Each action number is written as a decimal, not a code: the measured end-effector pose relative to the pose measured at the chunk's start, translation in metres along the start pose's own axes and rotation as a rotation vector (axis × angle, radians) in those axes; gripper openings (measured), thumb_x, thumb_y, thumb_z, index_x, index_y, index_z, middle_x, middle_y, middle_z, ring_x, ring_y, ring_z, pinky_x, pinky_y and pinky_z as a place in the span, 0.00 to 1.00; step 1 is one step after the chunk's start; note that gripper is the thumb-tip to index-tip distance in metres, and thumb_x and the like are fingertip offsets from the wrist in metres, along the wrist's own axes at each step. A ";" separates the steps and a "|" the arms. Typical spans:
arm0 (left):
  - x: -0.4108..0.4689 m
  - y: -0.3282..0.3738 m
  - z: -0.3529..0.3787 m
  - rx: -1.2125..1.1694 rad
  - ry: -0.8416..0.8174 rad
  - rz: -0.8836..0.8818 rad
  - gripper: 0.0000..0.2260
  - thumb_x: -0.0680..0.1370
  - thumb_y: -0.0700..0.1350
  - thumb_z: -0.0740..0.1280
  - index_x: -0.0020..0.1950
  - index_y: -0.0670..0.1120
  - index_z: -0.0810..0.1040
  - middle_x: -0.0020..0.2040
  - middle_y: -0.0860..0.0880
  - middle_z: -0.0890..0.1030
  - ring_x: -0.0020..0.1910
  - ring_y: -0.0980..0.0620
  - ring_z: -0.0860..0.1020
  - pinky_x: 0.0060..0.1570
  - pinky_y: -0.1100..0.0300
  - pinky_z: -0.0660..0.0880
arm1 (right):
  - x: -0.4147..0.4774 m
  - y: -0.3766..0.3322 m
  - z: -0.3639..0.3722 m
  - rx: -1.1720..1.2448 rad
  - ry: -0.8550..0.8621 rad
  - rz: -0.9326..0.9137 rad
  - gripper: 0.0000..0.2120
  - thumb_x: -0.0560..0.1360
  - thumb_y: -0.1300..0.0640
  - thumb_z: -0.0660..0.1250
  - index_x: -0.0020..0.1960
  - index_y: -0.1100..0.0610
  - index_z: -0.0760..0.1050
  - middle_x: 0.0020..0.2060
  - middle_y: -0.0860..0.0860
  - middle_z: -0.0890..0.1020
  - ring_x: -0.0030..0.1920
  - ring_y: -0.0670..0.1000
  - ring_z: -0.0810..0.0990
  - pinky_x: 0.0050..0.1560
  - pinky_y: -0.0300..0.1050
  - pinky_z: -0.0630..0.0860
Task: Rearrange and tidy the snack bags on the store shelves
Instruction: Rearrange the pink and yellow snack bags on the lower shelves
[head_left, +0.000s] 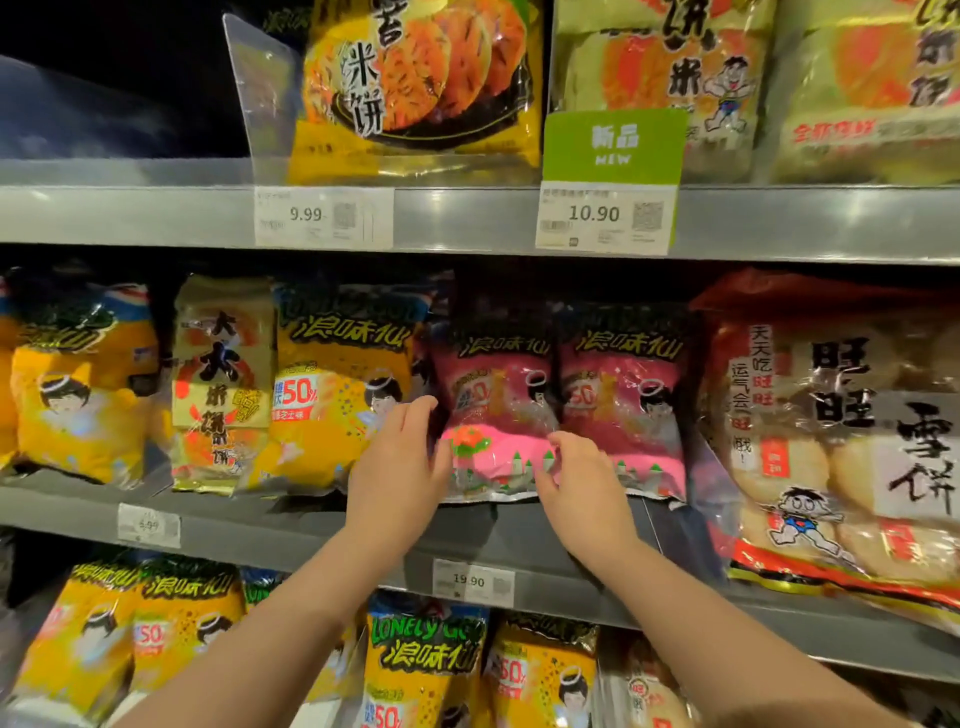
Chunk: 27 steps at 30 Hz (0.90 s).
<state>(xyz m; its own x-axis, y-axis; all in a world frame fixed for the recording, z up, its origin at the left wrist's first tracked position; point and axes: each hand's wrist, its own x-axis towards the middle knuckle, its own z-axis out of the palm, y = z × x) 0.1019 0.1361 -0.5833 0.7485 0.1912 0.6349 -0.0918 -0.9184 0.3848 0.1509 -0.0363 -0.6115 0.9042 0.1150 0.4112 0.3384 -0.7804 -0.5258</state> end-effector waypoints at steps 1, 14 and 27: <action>0.004 -0.004 -0.005 0.008 0.046 0.031 0.17 0.78 0.45 0.63 0.66 0.44 0.71 0.59 0.45 0.76 0.53 0.43 0.77 0.42 0.55 0.71 | 0.005 -0.002 0.003 -0.023 0.004 0.026 0.20 0.78 0.52 0.60 0.68 0.57 0.66 0.60 0.54 0.73 0.60 0.55 0.71 0.60 0.49 0.70; 0.032 -0.093 -0.022 0.225 0.051 -0.369 0.47 0.69 0.70 0.60 0.77 0.45 0.48 0.72 0.34 0.62 0.70 0.35 0.63 0.67 0.38 0.60 | 0.024 -0.018 0.022 -0.112 -0.031 0.171 0.24 0.76 0.41 0.61 0.58 0.62 0.67 0.57 0.58 0.73 0.61 0.57 0.69 0.60 0.49 0.68; 0.036 -0.095 -0.049 -0.205 0.200 -0.482 0.15 0.73 0.57 0.68 0.50 0.46 0.78 0.44 0.49 0.82 0.41 0.49 0.79 0.35 0.56 0.71 | 0.025 -0.021 0.011 0.324 0.055 0.372 0.17 0.79 0.51 0.61 0.55 0.65 0.68 0.38 0.56 0.76 0.37 0.55 0.74 0.32 0.46 0.65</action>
<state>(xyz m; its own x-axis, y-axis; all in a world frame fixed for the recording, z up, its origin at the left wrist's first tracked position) 0.1054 0.2475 -0.5637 0.6000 0.6532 0.4620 0.0895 -0.6286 0.7725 0.1693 -0.0100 -0.5981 0.9668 -0.1746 0.1863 0.0671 -0.5302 -0.8452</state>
